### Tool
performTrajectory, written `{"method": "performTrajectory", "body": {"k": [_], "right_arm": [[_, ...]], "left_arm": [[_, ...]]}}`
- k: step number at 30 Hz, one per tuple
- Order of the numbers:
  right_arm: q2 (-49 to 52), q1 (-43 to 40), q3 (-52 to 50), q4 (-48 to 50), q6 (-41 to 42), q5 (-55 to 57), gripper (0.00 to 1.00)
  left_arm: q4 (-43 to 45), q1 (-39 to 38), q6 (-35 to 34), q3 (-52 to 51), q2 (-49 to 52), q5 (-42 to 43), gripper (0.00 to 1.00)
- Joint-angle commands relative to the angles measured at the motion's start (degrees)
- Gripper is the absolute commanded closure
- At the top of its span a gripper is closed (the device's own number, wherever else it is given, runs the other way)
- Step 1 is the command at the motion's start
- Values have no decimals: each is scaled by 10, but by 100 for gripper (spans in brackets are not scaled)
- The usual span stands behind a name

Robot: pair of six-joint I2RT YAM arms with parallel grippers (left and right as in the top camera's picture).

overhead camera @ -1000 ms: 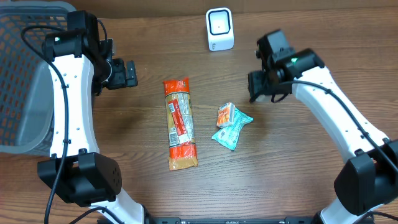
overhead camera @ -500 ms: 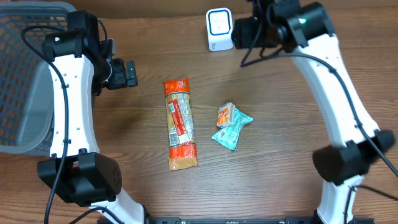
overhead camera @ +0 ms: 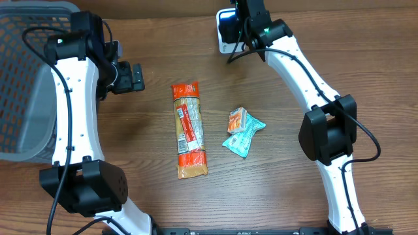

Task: Scan the item barcode
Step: 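Lift the jar and carry it to the white scanner, then hold the jar label under the scanner with the right gripper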

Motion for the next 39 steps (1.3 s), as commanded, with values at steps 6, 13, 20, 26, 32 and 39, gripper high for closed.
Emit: {"method": "performTrajectory", "body": {"k": [6, 13, 20, 26, 32, 39], "right_arm": [[32, 1, 10, 168, 2, 58, 96], [80, 1, 10, 282, 27, 64, 96], [110, 1, 10, 364, 45, 103, 96], [110, 1, 10, 415, 45, 104, 96], [110, 1, 10, 420, 45, 113, 96], [111, 1, 9, 421, 45, 117, 96]], "left_arm": [[-1, -2, 8, 11, -14, 4, 0], [-1, -2, 8, 11, -14, 4, 0], [-1, -2, 8, 11, -14, 4, 0], [-1, -2, 8, 11, -14, 4, 0], [-1, -2, 8, 11, -14, 4, 0], [-1, -1, 8, 11, -14, 4, 0]]}}
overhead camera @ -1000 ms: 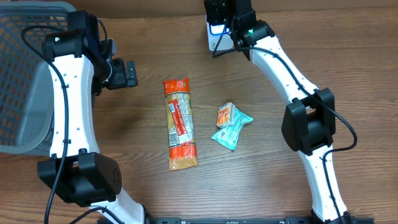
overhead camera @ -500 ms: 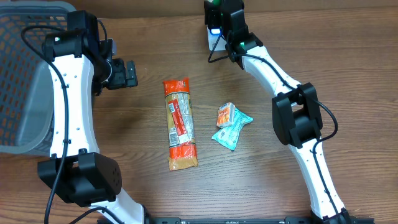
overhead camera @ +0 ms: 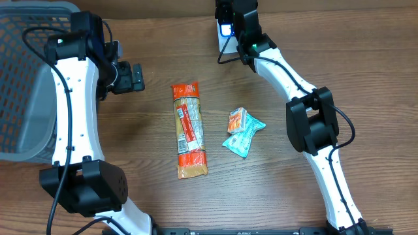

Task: Scan the item barcode
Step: 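Hold the jar label under the scanner with the right gripper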

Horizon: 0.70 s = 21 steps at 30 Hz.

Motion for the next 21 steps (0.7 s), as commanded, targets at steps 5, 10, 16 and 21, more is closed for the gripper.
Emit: {"method": "performTrajectory", "body": {"k": [5, 10, 16, 21], "right_arm": [[-11, 0, 10, 8, 2, 10, 96], [-11, 0, 10, 7, 2, 10, 96], [4, -3, 10, 14, 2, 10, 96], [16, -5, 10, 10, 1, 10, 96]], "left_arm": [[-1, -1, 8, 11, -14, 4, 0], [-1, -1, 9, 11, -14, 4, 0], [-1, -1, 8, 11, -14, 4, 0], [-1, -1, 8, 11, -14, 4, 0]]}}
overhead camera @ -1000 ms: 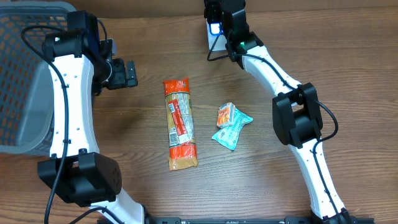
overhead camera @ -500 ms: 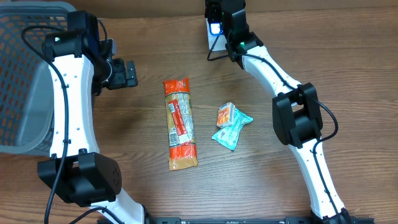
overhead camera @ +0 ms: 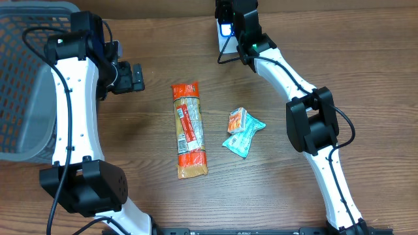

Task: Scan the item barcode
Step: 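Hold the jar label under the scanner with the right gripper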

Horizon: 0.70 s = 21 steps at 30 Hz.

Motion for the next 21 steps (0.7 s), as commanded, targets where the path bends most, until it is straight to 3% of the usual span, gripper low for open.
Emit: {"method": "performTrajectory", "body": {"k": [1, 21], "right_arm": [[17, -4, 10, 7, 2, 10, 96], [27, -6, 10, -38, 2, 35, 96]], "left_arm": [[-1, -1, 8, 11, -14, 4, 0], [-1, -1, 9, 11, -14, 4, 0]]}}
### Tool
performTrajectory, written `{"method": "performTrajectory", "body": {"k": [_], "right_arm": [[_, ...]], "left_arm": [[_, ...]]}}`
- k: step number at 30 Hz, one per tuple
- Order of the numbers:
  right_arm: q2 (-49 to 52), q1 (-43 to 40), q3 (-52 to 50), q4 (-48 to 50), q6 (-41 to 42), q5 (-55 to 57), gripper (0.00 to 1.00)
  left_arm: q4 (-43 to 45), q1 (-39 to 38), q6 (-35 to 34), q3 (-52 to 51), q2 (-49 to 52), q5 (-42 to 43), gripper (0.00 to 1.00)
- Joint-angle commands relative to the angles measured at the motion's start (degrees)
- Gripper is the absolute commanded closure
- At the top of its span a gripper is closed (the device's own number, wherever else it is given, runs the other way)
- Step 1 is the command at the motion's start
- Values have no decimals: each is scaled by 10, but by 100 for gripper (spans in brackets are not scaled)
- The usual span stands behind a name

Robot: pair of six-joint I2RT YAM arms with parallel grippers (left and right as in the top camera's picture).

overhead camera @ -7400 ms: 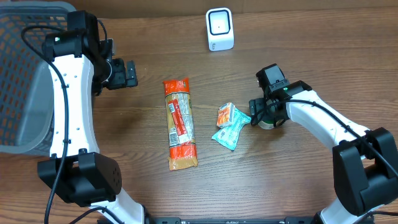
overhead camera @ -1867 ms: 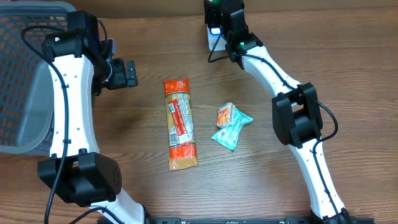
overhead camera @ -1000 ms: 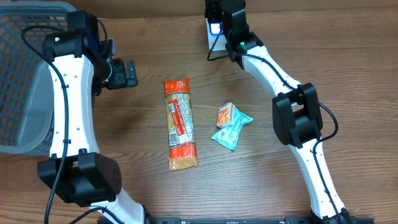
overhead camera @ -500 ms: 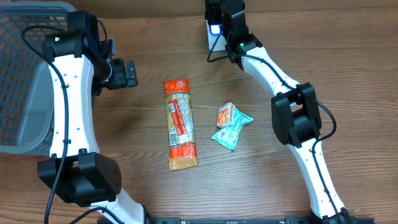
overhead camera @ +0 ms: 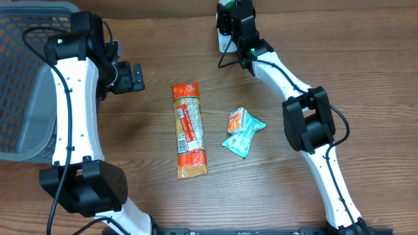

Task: Scan the item barcode
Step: 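Hold the jar label under the scanner with the right gripper, then carry the jar right and set it on the table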

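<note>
A long orange and tan food package (overhead camera: pixel 188 130) lies lengthwise at the table's middle. To its right are a small orange packet (overhead camera: pixel 237 120) and a teal packet (overhead camera: pixel 244 138), touching each other. The white scanner (overhead camera: pixel 223 43) stands at the far edge, mostly covered by my right gripper (overhead camera: pixel 226 19), which sits right on top of it. Its fingers are hidden by the wrist. My left gripper (overhead camera: pixel 138 76) hangs open and empty left of the long package, well apart from it.
A grey mesh basket (overhead camera: pixel 26 78) fills the far left side. My right arm's elbow (overhead camera: pixel 307 124) stands just right of the two small packets. A black cable (overhead camera: pixel 228 59) loops below the scanner.
My right wrist has shifted a little further over the scanner, so its blue light no longer shows. The left arm and all three packages have not moved.
At first my right gripper was at the scanner with its blue face showing and the elbow out to the right. Then the elbow stood closer in and the gripper was further back on the scanner. Now it covers the scanner. Nothing else moved.
</note>
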Motion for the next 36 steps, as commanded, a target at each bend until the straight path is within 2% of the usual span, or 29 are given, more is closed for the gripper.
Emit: {"method": "performTrajectory", "body": {"k": [1, 5, 12, 18, 21, 28, 36], "right_arm": [[-5, -6, 9, -8, 2, 18, 96], [-5, -6, 9, -6, 2, 18, 96], [-23, -6, 10, 63, 1, 19, 96], [-94, -11, 10, 24, -1, 19, 96], [-145, -19, 10, -51, -1, 18, 96], [-271, -61, 10, -357, 3, 18, 96], [-293, -150, 7, -746, 4, 18, 96]], "left_arm": [[-1, -1, 8, 11, -14, 4, 0], [-1, -1, 8, 11, -14, 4, 0], [-1, -1, 8, 11, -14, 4, 0], [-1, -1, 8, 11, -14, 4, 0], [-1, -1, 8, 11, -14, 4, 0], [-1, -1, 8, 11, -14, 4, 0], [-1, -1, 8, 11, -14, 4, 0]]}}
